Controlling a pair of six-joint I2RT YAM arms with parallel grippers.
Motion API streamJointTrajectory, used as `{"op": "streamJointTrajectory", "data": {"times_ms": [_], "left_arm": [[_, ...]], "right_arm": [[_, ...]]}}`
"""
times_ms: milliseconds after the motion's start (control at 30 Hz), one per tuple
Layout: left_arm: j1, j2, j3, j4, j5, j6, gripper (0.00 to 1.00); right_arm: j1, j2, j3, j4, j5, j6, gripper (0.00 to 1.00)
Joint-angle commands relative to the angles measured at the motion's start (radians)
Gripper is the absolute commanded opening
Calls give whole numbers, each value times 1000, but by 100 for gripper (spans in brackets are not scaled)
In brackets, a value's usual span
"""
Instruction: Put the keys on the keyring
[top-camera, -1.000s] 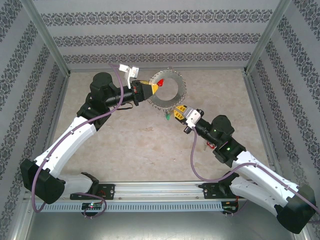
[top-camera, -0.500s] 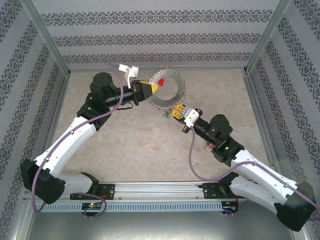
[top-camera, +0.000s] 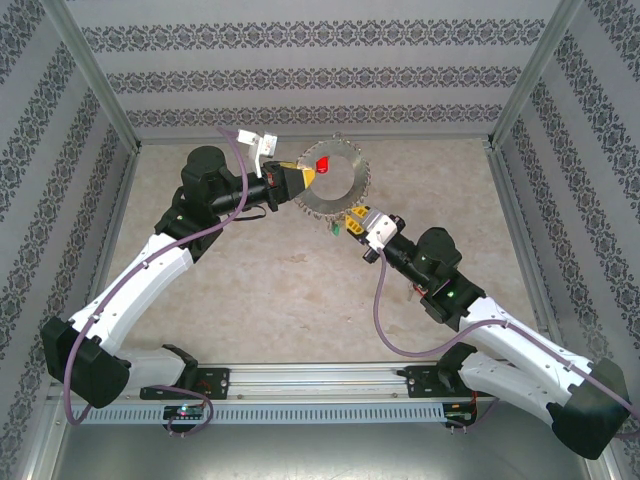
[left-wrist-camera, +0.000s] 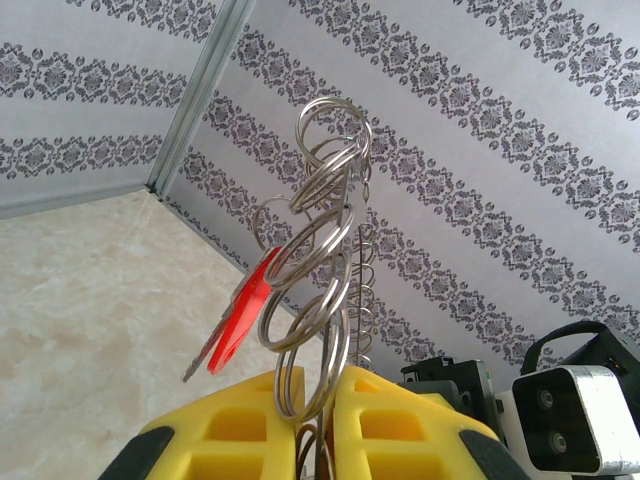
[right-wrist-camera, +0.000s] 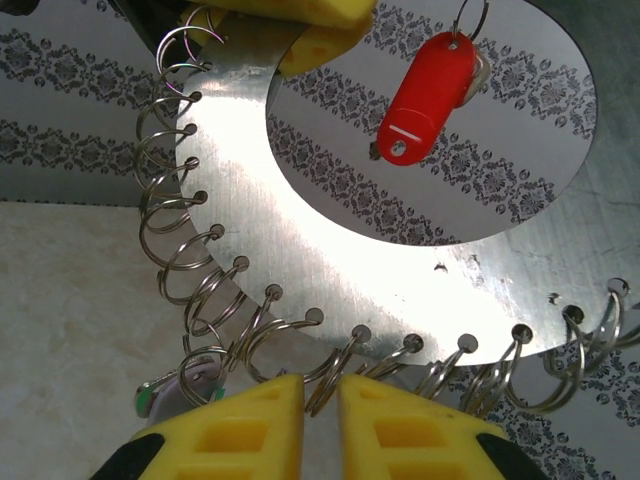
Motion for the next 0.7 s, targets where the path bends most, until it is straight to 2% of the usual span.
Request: {"op": "streamJointTrajectory", "data": {"times_ms": [0, 300, 667], "left_arm": [[12, -28, 3, 72, 17, -16, 0], [11, -25, 0, 76, 20, -18, 0], [11, -25, 0, 80, 19, -23, 0]], "right_arm": [[8, 2, 30, 45, 47, 4, 16], [8, 5, 27, 45, 55, 6, 11], [9, 23, 36, 61, 46, 20, 13]]}}
